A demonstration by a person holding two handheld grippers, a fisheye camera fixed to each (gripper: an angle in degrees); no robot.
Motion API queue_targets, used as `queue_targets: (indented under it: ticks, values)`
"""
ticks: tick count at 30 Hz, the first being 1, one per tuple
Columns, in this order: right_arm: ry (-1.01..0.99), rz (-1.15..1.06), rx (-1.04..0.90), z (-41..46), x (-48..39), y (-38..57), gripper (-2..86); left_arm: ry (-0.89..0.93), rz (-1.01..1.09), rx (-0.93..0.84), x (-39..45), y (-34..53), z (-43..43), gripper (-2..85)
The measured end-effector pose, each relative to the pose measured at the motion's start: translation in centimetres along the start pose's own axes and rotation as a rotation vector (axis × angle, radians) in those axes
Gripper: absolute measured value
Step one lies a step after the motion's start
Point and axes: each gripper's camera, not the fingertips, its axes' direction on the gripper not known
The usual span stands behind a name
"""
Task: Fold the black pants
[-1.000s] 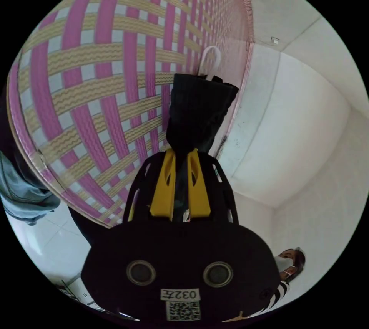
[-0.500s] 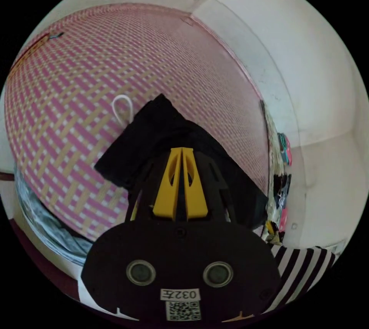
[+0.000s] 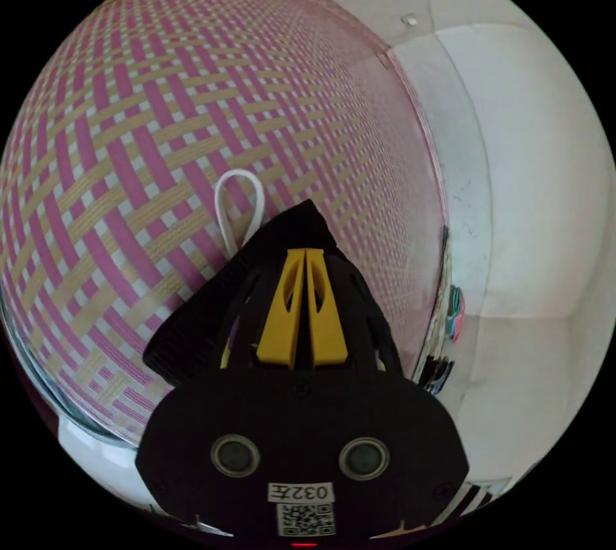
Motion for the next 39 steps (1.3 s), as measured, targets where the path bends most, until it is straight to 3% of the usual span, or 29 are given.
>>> queue_targets:
  ticks: [4,6,8,12,16,18,20,24,28,31,36,39]
  values:
    - [-0.055,0.062,0.019,-0.9,3.4,-0.9,8.4,-0.173,0.132,0.089,7.0,2.8,-3.6,-0.9]
    - [-0.104,0.067,0.012,-0.8,4.8,-1.4,9.5,-0.084,0.267,0.017,10.4,4.8,-3.1,-0.9]
    - [-0.105,0.053,0.043,-1.0,6.0,-1.9,9.7,0.051,0.374,-0.184,14.0,8.1,-0.4,-0.9]
    - [-0.152,0.002,0.026,-0.8,6.4,-2.9,7.0,0.114,0.505,-0.436,19.4,13.8,3.7,-0.9]
    - [0.008,-0.119,-0.028,-1.6,3.5,-3.8,0.2,0.222,0.565,-0.668,24.9,19.3,7.4,-0.9]
    - [0.003,-0.232,-0.012,-2.7,1.3,-3.8,-0.5,0.206,0.649,-0.790,27.3,21.8,8.8,-0.9]
    - [-0.101,-0.365,0.020,-4.8,-1.4,-3.6,-0.9,0.064,0.783,-0.895,29.8,24.6,9.9,-0.9]
    - [-0.066,-0.490,0.092,-6.8,-2.7,-3.5,-1.0,-0.064,0.825,-0.928,30.9,26.0,9.6,-0.9]
    - [-0.059,-0.295,-0.062,-2.9,4.2,-5.9,-1.0,-0.013,0.766,-0.924,31.1,25.1,7.7,-0.9]
    - [-0.051,-0.272,-0.077,-2.1,5.8,-5.5,-1.0,0.006,0.712,-0.920,31.2,24.4,6.2,-0.9]
    - [-0.217,-0.308,0.037,-5.4,3.9,-4.6,-1.0,0.009,0.681,-0.904,32.0,24.1,4.1,-0.9]
    - [-0.008,-0.378,-0.030,-4.3,3.1,-5.3,-1.0,0.021,0.674,-0.904,32.4,23.8,3.1,-0.9]
